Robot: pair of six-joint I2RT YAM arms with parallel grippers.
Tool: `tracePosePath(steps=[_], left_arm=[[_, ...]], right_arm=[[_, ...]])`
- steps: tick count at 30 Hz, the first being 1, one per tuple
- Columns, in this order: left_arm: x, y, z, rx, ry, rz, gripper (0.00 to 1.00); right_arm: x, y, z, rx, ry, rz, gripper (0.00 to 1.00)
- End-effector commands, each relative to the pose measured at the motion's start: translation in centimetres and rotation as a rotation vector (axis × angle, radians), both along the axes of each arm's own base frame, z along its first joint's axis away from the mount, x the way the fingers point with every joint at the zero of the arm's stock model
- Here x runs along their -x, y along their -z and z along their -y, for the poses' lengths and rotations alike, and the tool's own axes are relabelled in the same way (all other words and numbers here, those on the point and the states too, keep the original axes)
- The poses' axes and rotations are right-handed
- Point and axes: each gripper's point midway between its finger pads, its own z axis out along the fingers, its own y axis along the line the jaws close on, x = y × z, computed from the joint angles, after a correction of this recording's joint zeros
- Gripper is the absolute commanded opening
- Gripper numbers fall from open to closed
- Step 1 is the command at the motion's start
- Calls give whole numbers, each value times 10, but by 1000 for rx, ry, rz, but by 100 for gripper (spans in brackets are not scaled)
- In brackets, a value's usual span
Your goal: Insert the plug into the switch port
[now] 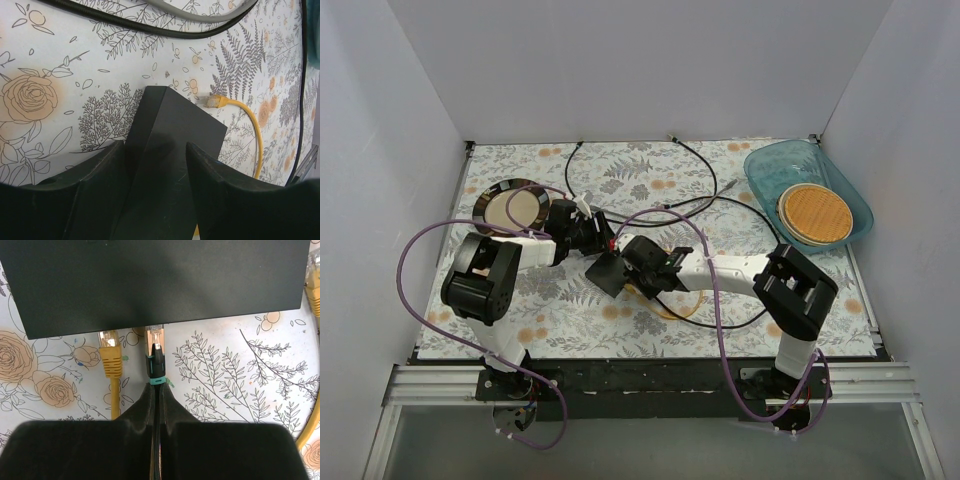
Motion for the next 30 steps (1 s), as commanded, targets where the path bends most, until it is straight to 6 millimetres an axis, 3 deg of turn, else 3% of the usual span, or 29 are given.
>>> tracePosePath(steps=[1,19,30], left_arm=[[5,1,6,37,11,-29,52],[22,4,15,96,12,-100,53],[34,-4,19,107,16,-107,56]], right_arm=[[-19,-31,-30,-102,33,110,1],[-32,-21,-27,36,195,229,1],[-47,-40,-17,100,272,336,1]])
